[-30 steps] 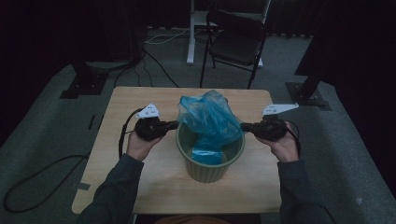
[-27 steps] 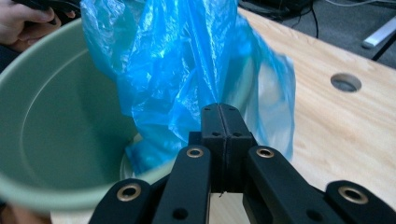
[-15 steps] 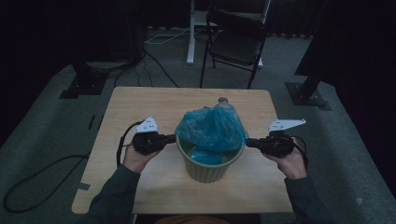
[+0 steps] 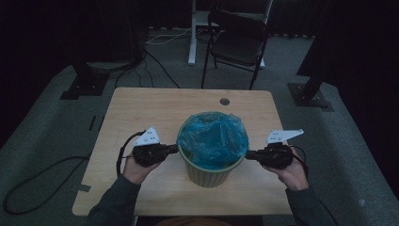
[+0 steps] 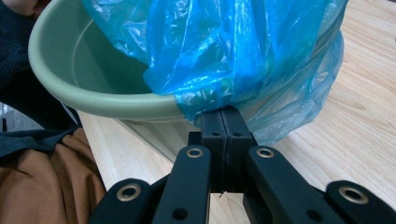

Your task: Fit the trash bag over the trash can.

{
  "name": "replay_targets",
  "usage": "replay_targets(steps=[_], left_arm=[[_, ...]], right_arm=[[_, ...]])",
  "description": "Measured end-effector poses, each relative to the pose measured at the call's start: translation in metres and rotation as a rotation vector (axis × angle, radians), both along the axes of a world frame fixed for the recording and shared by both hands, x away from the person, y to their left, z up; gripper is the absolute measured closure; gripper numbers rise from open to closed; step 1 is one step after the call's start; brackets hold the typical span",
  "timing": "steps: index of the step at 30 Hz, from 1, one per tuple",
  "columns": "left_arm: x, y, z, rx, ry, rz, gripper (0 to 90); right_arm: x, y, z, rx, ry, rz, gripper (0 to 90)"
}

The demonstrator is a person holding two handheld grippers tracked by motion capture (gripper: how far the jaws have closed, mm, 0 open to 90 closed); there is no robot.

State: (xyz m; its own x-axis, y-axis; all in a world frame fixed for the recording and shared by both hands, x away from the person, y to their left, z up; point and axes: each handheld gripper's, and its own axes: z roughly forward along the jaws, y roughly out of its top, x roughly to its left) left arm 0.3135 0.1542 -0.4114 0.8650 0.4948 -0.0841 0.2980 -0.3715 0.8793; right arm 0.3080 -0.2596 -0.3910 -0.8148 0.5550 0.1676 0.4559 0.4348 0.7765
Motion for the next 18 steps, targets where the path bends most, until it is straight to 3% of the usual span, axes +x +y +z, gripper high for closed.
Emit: replay_targets(steps=[5, 12, 16, 18], left_arm=[[0.007, -0.001, -0.001, -0.008, 0.0, 0.027, 90.0], [0.034, 0.005, -0.006, -0.038, 0.009, 0.111, 90.0], [0.034, 0.007, -0.008, -0.048, 0.011, 0.121, 90.0], [0.029, 0.004, -0.009, -0.027, 0.003, 0.114, 90.0]], right_arm=[[0.008, 0.001, -0.002, 0.018, -0.001, -0.036, 90.0], [0.035, 0.013, -0.004, 0.028, -0.013, -0.074, 90.0], [0.038, 0.015, -0.006, 0.051, -0.007, -0.076, 90.0], [0.037, 0.016, -0.008, 0.041, -0.009, -0.066, 90.0]])
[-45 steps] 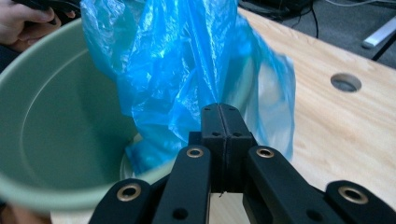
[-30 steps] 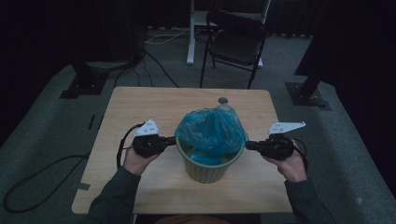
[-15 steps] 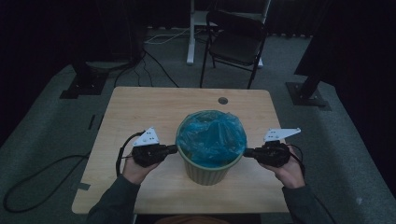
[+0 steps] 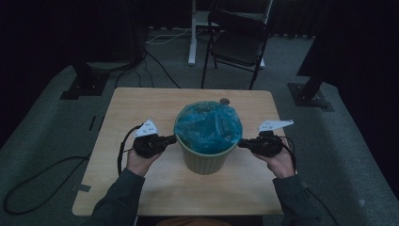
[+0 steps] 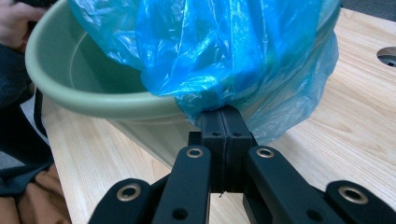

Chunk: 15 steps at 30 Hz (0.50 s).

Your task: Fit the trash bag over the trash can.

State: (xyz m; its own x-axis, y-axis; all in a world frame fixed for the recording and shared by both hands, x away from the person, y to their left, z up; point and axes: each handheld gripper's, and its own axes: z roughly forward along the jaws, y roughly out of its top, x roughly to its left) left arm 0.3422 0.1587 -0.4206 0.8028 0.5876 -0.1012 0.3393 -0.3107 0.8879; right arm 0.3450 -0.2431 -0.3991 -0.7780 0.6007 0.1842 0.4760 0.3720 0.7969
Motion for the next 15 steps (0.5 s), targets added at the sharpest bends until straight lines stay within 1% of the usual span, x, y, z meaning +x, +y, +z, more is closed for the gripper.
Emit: replay_targets(steps=[2, 3, 5, 7, 8, 12, 13, 15], left_arm=[[-0.003, -0.001, -0.001, 0.005, 0.0, -0.004, 90.0], [-0.003, -0.001, -0.001, 0.005, 0.0, -0.004, 90.0], [-0.005, -0.003, -0.004, 0.006, 0.005, -0.009, 90.0], [-0.005, -0.005, -0.008, 0.018, 0.014, -0.017, 90.0], [-0.005, -0.005, -0.01, 0.011, 0.022, -0.02, 90.0], [-0.003, -0.005, -0.012, 0.016, 0.034, -0.024, 90.0], [-0.003, -0.005, -0.012, 0.016, 0.035, -0.025, 89.9], [-0.003, -0.005, -0.012, 0.017, 0.036, -0.029, 89.2]], right_arm=[[-0.003, 0.002, 0.0, -0.019, -0.005, 0.014, 90.0], [-0.003, 0.002, 0.0, -0.019, -0.005, 0.014, 90.0], [-0.005, 0.005, -0.002, -0.032, -0.006, 0.04, 89.9], [-0.004, 0.005, -0.003, -0.027, 0.003, 0.048, 89.7], [-0.004, 0.005, -0.004, -0.029, 0.006, 0.051, 89.5], [-0.002, 0.007, -0.008, -0.043, 0.017, 0.063, 88.8], [-0.002, 0.008, -0.011, -0.049, 0.022, 0.073, 87.2], [-0.003, 0.008, -0.012, -0.047, 0.023, 0.075, 84.9]])
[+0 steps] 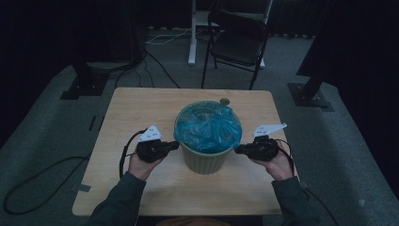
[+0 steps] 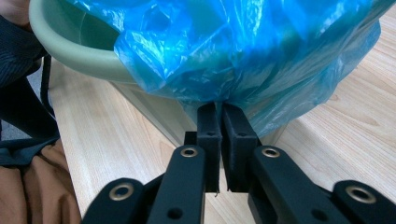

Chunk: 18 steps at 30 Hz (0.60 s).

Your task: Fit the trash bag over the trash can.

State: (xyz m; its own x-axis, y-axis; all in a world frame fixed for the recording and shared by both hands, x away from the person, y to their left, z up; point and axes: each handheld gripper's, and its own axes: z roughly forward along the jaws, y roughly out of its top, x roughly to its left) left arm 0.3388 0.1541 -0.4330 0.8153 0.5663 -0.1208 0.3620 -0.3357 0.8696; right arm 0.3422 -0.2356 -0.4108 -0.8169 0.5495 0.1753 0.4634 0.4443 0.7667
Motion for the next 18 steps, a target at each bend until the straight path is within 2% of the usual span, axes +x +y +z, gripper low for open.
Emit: replay_targets(steps=[5, 10, 12, 15, 18], left_arm=[[-0.003, 0.01, 0.006, -0.021, -0.017, 0.027, 83.5], [-0.005, 0.024, 0.013, -0.036, -0.036, 0.053, 80.3], [-0.005, 0.025, 0.014, -0.041, -0.038, 0.055, 79.1], [-0.008, 0.031, 0.023, -0.075, -0.049, 0.05, 77.2], [-0.008, 0.031, 0.028, -0.092, -0.058, 0.044, 76.1]], right_arm=[[-0.002, -0.011, 0.005, 0.005, -0.017, -0.025, 78.7], [-0.004, -0.026, 0.013, 0.028, -0.032, -0.055, 76.6], [-0.005, -0.029, 0.015, 0.034, -0.035, -0.059, 76.4], [-0.006, -0.037, 0.023, 0.055, -0.049, -0.074, 74.3], [-0.006, -0.04, 0.028, 0.07, -0.062, -0.078, 72.4]])
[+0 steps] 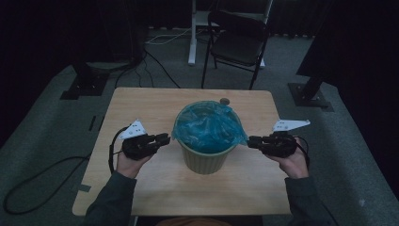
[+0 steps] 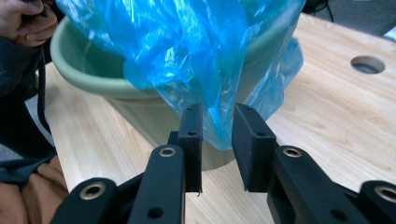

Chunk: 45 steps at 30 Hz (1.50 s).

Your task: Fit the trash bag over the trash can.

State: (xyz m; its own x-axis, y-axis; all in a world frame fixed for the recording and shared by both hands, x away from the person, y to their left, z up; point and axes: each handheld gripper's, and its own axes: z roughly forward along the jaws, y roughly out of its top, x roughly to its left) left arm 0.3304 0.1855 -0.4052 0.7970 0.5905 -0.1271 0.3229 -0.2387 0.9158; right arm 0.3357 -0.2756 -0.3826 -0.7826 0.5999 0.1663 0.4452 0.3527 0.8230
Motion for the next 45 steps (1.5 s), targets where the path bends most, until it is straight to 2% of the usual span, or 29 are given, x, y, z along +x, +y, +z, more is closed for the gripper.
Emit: replay_targets(steps=[5, 9, 10, 14, 21, 25, 27, 29, 32, 34, 40, 41, 45], left_arm=[[0.002, -0.003, 0.006, -0.005, -0.012, -0.015, 74.1], [0.004, -0.005, 0.011, -0.021, -0.02, -0.02, 71.1], [0.005, -0.006, 0.014, -0.037, -0.024, -0.035, 71.1], [0.008, -0.008, 0.02, -0.05, -0.03, -0.052, 67.6], [0.015, -0.013, 0.021, -0.04, -0.014, -0.059, 66.2], [0.015, -0.016, 0.02, -0.032, -0.014, -0.064, 68.9], [0.014, -0.016, 0.02, -0.028, -0.014, -0.068, 72.2], [0.012, -0.017, 0.02, -0.017, -0.021, -0.074, 80.1], [0.009, -0.018, 0.019, -0.009, -0.026, -0.085, 89.6], [0.006, -0.018, 0.019, -0.008, -0.027, -0.091, 89.9], [0.0, -0.017, 0.016, -0.009, -0.027, -0.098, 90.0], [-0.002, -0.017, 0.015, -0.01, -0.022, -0.101, 90.0], [-0.005, -0.017, 0.01, 0.002, -0.011, -0.107, 90.0]], right_arm=[[0.001, -0.002, 0.008, 0.02, -0.016, -0.004, 70.9], [0.002, 0.0, 0.013, 0.027, -0.026, -0.006, 69.8], [0.003, 0.001, 0.015, 0.033, -0.03, -0.005, 69.2], [0.01, 0.008, 0.023, 0.059, -0.038, 0.012, 65.7], [0.025, 0.024, 0.031, 0.088, -0.041, 0.042, 61.4], [0.034, 0.032, 0.032, 0.091, -0.035, 0.062, 58.2], [0.036, 0.034, 0.031, 0.089, -0.027, 0.064, 61.9], [0.037, 0.035, 0.03, 0.091, -0.018, 0.073, 73.5], [0.033, 0.035, 0.028, 0.078, -0.022, 0.086, 83.4], [0.03, 0.033, 0.026, 0.071, -0.019, 0.093, 88.9], [0.019, 0.028, 0.021, 0.069, -0.01, 0.101, 89.8], [0.012, 0.024, 0.016, 0.085, -0.002, 0.106, 89.7], [0.005, 0.019, 0.008, 0.102, 0.017, 0.113, 89.4]])
